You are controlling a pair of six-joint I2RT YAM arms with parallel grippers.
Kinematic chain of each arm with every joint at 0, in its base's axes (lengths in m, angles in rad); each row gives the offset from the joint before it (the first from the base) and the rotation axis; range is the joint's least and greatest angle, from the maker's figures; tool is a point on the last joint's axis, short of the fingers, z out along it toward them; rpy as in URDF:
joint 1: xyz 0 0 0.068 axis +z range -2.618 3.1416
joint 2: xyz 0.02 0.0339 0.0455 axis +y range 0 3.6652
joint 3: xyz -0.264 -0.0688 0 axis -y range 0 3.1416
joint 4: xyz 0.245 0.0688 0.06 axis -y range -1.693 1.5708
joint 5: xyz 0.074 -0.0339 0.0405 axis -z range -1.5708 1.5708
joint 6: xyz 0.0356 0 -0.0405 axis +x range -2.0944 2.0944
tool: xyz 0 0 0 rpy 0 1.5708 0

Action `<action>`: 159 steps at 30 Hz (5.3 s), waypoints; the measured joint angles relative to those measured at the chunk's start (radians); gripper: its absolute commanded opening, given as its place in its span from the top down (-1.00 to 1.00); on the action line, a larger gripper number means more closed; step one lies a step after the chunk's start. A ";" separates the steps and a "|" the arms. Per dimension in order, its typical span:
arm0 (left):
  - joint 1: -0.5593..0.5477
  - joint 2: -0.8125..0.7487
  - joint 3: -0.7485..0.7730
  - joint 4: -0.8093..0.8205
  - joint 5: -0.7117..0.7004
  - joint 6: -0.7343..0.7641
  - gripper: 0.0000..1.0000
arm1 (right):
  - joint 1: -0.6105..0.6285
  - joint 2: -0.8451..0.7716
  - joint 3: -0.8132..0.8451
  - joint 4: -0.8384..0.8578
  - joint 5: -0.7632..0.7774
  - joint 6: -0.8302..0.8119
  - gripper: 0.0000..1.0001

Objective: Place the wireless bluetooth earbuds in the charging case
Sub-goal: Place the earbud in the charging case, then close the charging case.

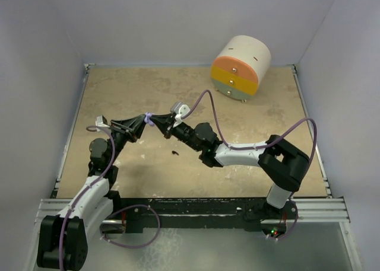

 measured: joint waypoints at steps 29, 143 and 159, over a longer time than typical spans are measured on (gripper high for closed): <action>0.000 0.004 0.023 -0.002 0.030 0.003 1.00 | -0.030 0.022 0.000 0.034 -0.058 -0.004 1.00; -0.126 0.250 0.192 -0.003 -0.169 -0.018 1.00 | 0.046 0.108 0.066 -0.251 0.472 -0.008 -0.99; -0.133 0.183 0.091 -0.024 -0.195 -0.017 1.00 | 0.015 0.143 0.116 -0.195 0.534 -0.045 -0.99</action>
